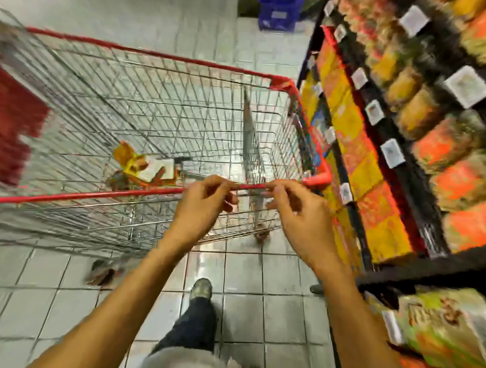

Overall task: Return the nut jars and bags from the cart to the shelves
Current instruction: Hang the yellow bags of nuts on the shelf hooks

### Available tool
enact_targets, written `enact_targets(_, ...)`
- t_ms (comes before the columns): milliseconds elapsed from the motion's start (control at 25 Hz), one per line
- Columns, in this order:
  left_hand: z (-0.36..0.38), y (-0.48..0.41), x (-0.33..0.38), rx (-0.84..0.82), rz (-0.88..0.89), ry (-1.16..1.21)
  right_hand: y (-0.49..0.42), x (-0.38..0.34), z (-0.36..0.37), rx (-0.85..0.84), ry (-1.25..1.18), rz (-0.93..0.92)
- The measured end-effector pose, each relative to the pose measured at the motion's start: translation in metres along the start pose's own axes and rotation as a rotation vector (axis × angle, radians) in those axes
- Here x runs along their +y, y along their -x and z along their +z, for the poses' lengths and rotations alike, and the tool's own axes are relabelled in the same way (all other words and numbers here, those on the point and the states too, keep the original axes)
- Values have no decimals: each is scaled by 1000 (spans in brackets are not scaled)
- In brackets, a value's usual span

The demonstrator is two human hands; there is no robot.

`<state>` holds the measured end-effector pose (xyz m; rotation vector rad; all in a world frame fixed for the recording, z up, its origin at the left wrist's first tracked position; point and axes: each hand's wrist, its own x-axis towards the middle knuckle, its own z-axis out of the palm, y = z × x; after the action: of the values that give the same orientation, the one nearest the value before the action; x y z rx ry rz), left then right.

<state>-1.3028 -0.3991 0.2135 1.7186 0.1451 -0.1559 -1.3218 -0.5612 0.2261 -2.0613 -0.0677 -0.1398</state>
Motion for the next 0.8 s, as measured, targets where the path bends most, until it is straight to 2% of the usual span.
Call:
enact_targets(160, -119, -72, -25, 279, -182, 180, -93, -20, 107, -230, -5, -28)
enact_targets(320, -198, -167, -74, 301, -574, 283, -188, -2, 218, -499, 88, 98)
enact_targets(440, -234, -217, -128, 329, -773, 237, -245, 44, 288, -617, 158, 277)
enact_targets(600, -258, -281, -219, 506, -893, 315, -311, 120, 377, -721, 263, 430)
enact_targets(680, -267, -320, -284, 543, -923, 414, -348, 168, 441, -717, 307, 419)
enact_targets(800, -281, -367, -359, 707, -936, 448, -381, 227, 535, -788, 394, 300)
